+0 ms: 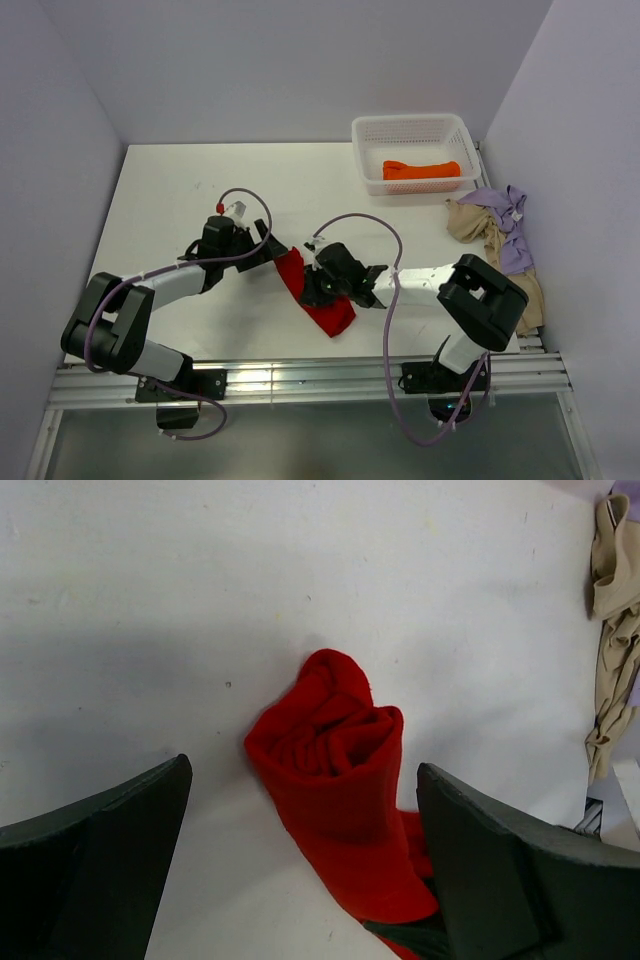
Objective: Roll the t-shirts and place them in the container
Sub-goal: Roll the tshirt
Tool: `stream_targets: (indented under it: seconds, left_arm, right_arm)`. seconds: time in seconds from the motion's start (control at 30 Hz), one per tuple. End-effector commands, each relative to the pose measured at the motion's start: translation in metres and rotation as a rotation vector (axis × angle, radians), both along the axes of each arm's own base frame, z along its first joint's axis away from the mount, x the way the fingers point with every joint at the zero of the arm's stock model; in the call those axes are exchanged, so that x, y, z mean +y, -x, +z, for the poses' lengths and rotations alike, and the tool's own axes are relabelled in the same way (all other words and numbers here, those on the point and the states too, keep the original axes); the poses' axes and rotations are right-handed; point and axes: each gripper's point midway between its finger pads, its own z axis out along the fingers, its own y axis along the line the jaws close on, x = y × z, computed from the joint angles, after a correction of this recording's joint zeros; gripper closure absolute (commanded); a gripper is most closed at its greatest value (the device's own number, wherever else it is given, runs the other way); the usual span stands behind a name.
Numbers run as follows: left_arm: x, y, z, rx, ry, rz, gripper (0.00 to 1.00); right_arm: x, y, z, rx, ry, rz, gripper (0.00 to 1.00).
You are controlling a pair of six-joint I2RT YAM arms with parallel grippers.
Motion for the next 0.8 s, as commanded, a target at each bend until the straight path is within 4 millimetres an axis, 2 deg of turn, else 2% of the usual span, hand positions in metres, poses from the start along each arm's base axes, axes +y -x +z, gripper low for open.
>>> stream_targets:
  seconds: [0.0,0.2,0.47,0.6,0.67,0.77]
  left_arm:
    - [-0.006,0.001,0.018,-0.067,0.055,-0.053,0.01]
    - [-0.005,0.004,0.011,-0.044,0.065,-0.088,0.01]
    - [-0.009,-0.002,-0.027,0.091,0.026,-0.093,0.01]
    - [-0.008,-0.005,-0.035,0.117,0.009,-0.088,0.01]
    - [-0.01,-0.006,-0.037,0.125,0.016,-0.092,0.05]
    - [-0.012,-0.006,-0.04,0.137,0.019,-0.107,0.23]
  right_arm:
    - [-0.008,0.031,-0.026,0.155,-0.013,0.087,1.0]
    - [-0.013,0.029,-0.036,0.174,-0.002,0.083,1.0]
    - [-0.017,0.024,-0.038,0.155,0.033,0.073,1.0]
    - [-0.019,0.023,-0.037,0.148,0.044,0.069,1.0]
    - [-0.018,0.022,-0.037,0.147,0.045,0.071,1.0]
    - [-0.02,0.022,-0.038,0.145,0.053,0.067,1.0]
